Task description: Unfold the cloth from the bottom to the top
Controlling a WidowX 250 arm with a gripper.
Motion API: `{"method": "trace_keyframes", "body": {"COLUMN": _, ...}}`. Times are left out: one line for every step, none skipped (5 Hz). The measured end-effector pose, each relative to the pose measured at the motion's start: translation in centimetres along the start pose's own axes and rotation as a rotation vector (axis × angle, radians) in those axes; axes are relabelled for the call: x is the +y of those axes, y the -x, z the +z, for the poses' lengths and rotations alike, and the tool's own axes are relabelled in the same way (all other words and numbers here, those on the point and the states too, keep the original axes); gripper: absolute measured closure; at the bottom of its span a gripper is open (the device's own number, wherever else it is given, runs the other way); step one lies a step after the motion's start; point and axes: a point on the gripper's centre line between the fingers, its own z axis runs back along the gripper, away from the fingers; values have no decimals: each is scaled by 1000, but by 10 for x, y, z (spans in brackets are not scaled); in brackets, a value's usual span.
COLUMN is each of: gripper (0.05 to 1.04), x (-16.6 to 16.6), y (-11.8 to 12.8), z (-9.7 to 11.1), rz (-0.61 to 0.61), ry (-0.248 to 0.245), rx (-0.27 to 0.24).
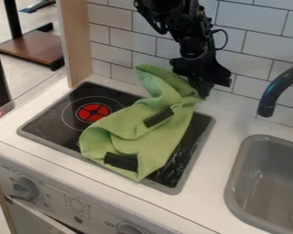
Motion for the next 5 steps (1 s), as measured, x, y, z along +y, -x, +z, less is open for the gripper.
{"method": "trace_keyframes", "body": {"gripper": 658, "x": 2, "y": 0, "z": 0, "rz": 4, "ry": -12, "rx": -2}}
{"method": "trace_keyframes", "body": {"gripper": 354, "x": 3, "y": 4, "z": -1, "rz": 14, "ry": -18, "rx": 9}}
{"method": "trace_keyframes", "body": {"gripper": 91, "x": 1, "y": 3, "z": 3, "rz": 27, "ry": -11, "rx": 10}}
{"method": "trace_keyframes", "body": {"gripper": 73, "x": -3, "y": -9, "z": 20, "rz": 44, "ry": 11, "rx": -16}}
{"method": "trace_keyframes", "body": {"gripper": 83, "x": -4, "y": -11, "z": 26, "rz": 50, "ry": 27, "rx": -14}}
